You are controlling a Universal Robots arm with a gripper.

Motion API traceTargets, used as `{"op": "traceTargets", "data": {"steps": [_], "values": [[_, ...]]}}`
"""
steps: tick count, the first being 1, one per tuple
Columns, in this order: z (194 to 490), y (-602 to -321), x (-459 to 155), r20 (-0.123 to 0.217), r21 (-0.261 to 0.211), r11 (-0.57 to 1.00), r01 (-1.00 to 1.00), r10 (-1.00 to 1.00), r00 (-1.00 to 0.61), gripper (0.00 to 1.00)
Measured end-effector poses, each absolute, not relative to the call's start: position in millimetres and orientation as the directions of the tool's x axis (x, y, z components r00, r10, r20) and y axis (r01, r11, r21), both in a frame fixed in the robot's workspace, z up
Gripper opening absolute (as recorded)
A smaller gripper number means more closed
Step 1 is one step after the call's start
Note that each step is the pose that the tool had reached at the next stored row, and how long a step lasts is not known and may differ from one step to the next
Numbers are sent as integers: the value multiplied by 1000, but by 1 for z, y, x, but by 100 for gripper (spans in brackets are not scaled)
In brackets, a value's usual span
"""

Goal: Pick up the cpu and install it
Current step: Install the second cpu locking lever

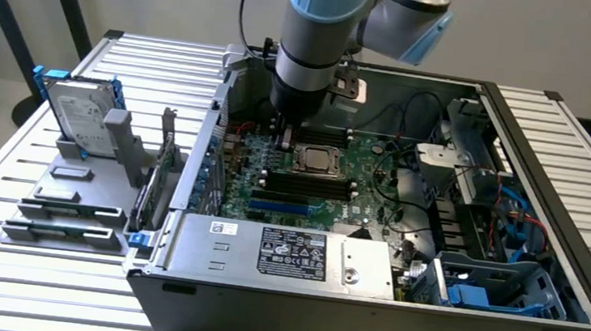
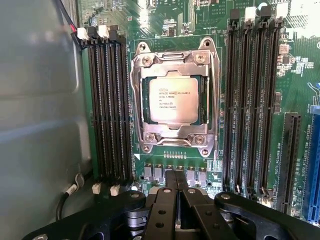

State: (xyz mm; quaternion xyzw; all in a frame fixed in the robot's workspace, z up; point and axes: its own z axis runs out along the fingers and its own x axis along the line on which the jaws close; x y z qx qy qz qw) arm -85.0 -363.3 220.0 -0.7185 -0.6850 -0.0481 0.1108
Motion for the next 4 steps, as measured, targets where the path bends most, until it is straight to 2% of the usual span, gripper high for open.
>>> {"op": "traceTargets", "data": {"steps": [4], "values": [[220, -363, -85, 221, -93, -37, 995, 974, 57, 11]]}}
